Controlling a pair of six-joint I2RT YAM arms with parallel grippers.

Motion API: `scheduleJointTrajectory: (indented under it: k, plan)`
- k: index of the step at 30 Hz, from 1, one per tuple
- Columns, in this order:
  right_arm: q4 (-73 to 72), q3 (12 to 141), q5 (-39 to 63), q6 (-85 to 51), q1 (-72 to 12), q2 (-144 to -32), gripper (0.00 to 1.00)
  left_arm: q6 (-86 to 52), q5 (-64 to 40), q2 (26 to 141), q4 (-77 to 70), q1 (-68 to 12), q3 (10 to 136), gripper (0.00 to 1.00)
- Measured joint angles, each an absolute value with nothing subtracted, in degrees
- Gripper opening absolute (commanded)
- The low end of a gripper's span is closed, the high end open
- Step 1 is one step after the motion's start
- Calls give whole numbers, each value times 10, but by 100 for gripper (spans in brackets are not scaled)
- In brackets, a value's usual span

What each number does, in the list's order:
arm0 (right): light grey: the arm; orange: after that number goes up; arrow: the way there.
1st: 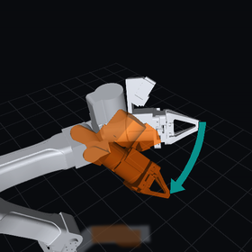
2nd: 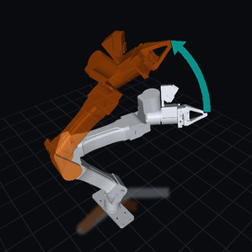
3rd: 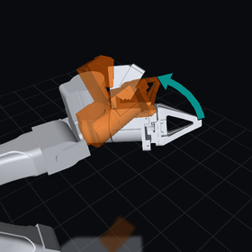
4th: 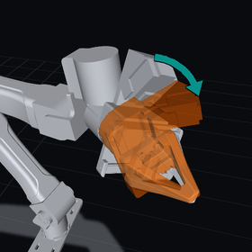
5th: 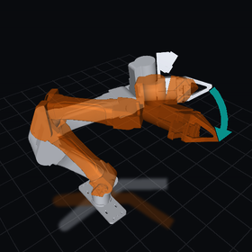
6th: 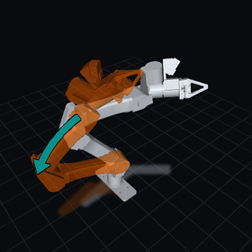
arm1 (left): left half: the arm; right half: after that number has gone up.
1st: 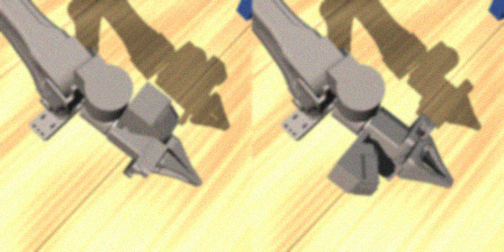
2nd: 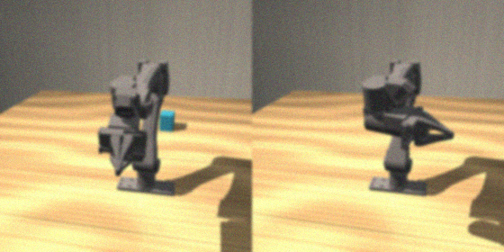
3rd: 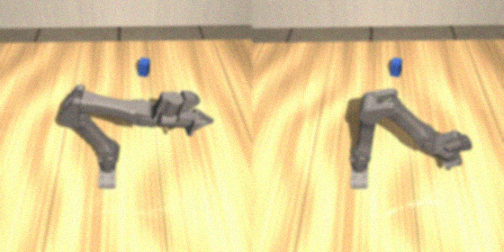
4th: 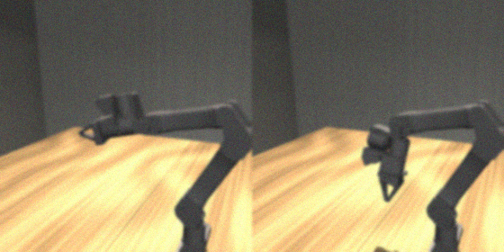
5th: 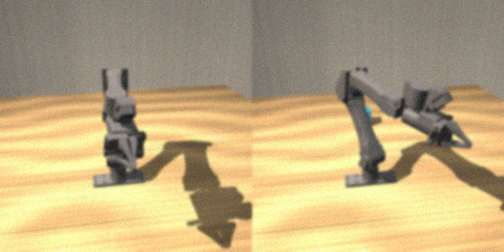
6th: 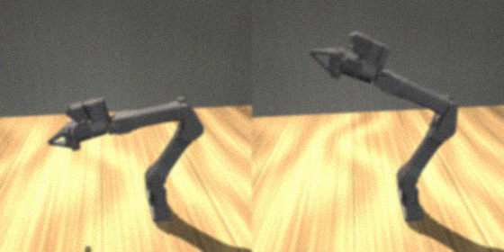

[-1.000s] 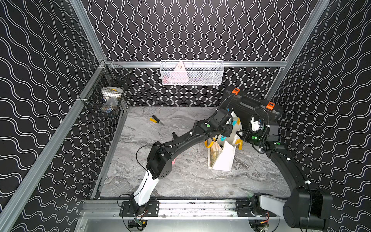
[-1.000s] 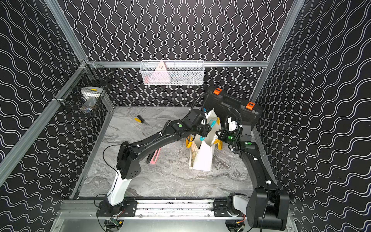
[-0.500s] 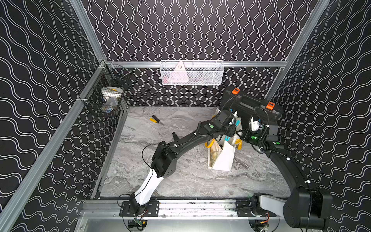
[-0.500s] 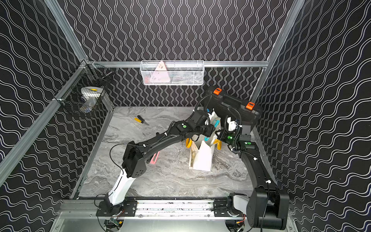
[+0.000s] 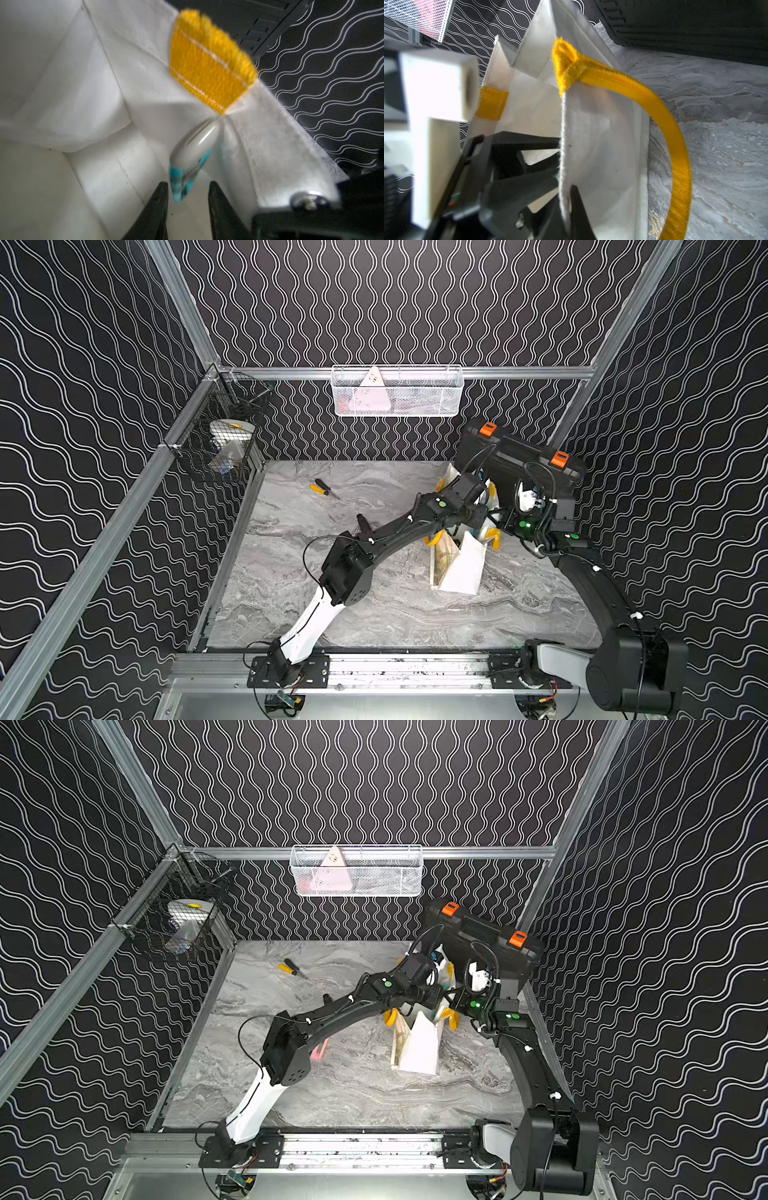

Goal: Place the art knife into the pouch
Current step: Place the utility knife in the pouch.

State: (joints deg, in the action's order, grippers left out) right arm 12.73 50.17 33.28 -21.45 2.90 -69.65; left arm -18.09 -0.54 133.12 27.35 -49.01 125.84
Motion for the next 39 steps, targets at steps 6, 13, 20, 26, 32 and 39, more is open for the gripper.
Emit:
scheduleJointTrajectory:
  k: [6,13,20,26,32,39]
  plan:
    - [126,502,334,-215,28,-696,0,-178,6,1324,278,-490,1200,37]
    - [126,501,335,-215,27,-696,0,-163,19,1337,301,-490,1222,37]
    - [126,501,335,-215,27,-696,0,-152,31,1362,342,-488,1234,36]
    - [127,501,332,-214,27,-696,0,-140,42,1367,369,-482,1233,39]
    - [130,501,320,-214,27,-693,0,-122,63,1352,395,-469,1196,45]
    - [142,506,276,-216,31,-682,0,-105,86,1327,407,-441,1153,46]
